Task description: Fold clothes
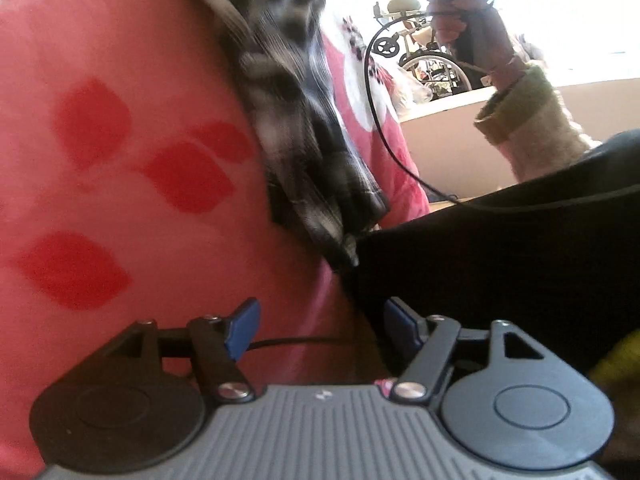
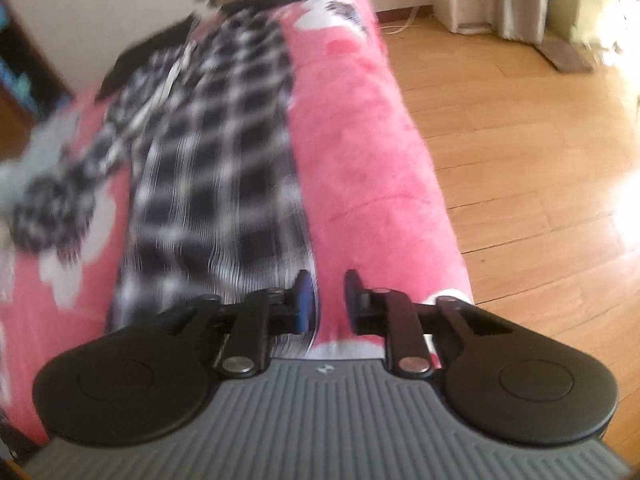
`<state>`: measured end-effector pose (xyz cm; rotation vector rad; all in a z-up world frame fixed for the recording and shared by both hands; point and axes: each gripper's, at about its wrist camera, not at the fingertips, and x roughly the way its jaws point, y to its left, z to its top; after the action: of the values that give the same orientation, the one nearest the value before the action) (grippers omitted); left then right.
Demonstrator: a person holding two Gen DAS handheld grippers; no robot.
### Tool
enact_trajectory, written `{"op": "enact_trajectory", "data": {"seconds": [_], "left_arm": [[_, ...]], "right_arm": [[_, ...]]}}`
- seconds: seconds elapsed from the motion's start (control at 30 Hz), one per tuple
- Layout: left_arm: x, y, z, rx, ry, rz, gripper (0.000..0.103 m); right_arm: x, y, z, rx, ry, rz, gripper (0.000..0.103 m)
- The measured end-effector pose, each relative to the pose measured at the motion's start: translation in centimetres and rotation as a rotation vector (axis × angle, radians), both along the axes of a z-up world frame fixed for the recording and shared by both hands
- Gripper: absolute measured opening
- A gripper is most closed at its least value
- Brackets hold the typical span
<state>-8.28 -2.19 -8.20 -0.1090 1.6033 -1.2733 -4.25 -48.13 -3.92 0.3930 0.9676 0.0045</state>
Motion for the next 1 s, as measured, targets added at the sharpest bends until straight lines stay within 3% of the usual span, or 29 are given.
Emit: {"op": "enact_trajectory", "data": {"seconds": [0.1,0.27,0.37,0.47,0.57,0.8,0.87,1.0], "left_arm": [[3.8,1.9,1.3,0.029,-0.067,0.118,0.075],[11.0,3.2,2.1,0.063,-0.163,0.477,0.074],[15.4,1.8,2.3,0.124,-0.293,0.595,0.069],[18.7,-0.8,2.4,0.203,-0.455,0.651,0.067],[21.5,-3.3,2.3,0.265,-0.536,0.679,0.059],[25.0,-7.0,0.3,0.289,-0.553,0.796,0.035],[25.8,-7.3,-0.2,0.314,-0.563,0.818,0.022],[26.7,-7.9,-0.9,0.316,-0.592,0.821,0.02]], "right_arm": [[0.5,-1.2,-0.6,0.097,-0.026,-0.046,0.021],[2.8,-1.0,-2.9,0.168,-0.022,-0.062,0.021],[3.8,-0.6,-4.1,0.197,-0.015,-0.05,0.021],[4.2,0.0,-4.5,0.198,-0.02,-0.039,0.021],[4.5,0.4,-4.6,0.181,-0.026,-0.026,0.018],[4.3,1.8,-4.1,0.067,-0.046,0.057,0.001],[4.3,2.2,-3.6,0.017,-0.056,0.083,0.0],[4.2,1.9,-2.1,-0.106,-0.085,0.086,0.0]]}}
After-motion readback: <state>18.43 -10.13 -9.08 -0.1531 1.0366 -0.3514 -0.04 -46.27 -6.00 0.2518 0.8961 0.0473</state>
